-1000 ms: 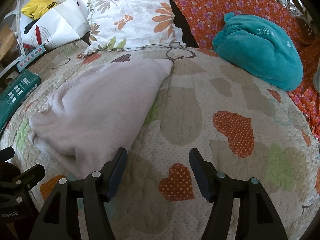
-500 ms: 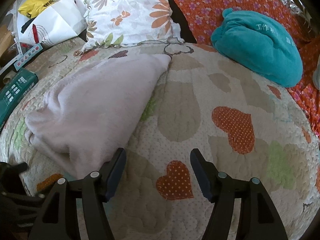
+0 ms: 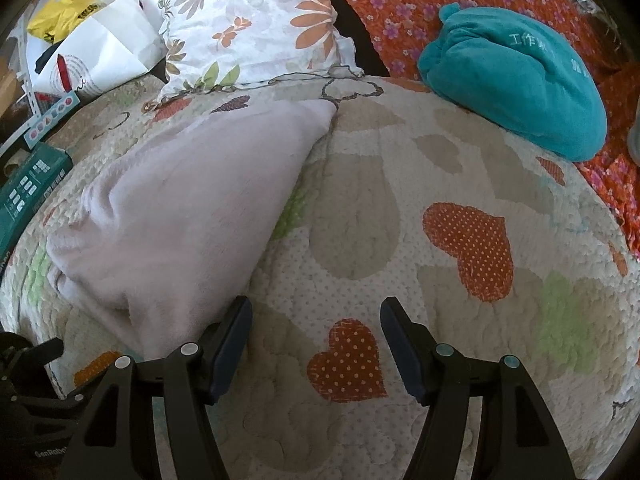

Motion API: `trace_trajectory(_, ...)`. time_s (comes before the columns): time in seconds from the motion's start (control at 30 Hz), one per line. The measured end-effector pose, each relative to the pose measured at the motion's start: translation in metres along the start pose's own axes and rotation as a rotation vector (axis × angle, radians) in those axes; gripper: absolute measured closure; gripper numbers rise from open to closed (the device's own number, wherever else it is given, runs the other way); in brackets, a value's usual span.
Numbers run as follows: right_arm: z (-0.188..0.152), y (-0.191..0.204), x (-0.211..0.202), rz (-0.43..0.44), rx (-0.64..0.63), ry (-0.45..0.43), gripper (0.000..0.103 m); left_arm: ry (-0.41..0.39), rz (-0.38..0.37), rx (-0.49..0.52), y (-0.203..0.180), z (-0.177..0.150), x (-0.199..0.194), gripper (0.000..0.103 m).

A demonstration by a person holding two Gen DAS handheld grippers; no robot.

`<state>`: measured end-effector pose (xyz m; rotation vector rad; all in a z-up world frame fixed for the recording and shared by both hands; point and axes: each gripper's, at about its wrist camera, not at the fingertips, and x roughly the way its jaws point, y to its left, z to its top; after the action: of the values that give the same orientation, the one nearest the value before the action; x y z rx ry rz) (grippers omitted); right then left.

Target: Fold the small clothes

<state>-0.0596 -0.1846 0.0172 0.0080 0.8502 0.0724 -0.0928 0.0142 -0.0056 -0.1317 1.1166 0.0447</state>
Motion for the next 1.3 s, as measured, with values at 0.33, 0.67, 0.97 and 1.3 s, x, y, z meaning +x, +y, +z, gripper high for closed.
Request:
trace_trajectory(0.33, 0.000, -0.005, -0.006, -0.014, 0.021, -0.009, 0.031, 0.034, -0.041, 0.079, 0.009, 0.003, 0.001, 0.000)
trace_trajectory(0.67, -0.006, -0.005, -0.025, -0.042, 0.000, -0.043, 0.031, 0.001, -0.070, 0.142, 0.010, -0.001, -0.001, 0.000)
trace_trajectory(0.97, -0.009, -0.037, -0.069, -0.122, 0.041, -0.173, 0.029, 0.053, -0.100, 0.281, 0.007, -0.002, -0.002, 0.000)
trace_trajectory(1.3, -0.008, -0.089, -0.090, -0.087, 0.213, -0.233, 0.028, 0.289, -0.250, 0.482, 0.020, 0.034, 0.015, 0.000)
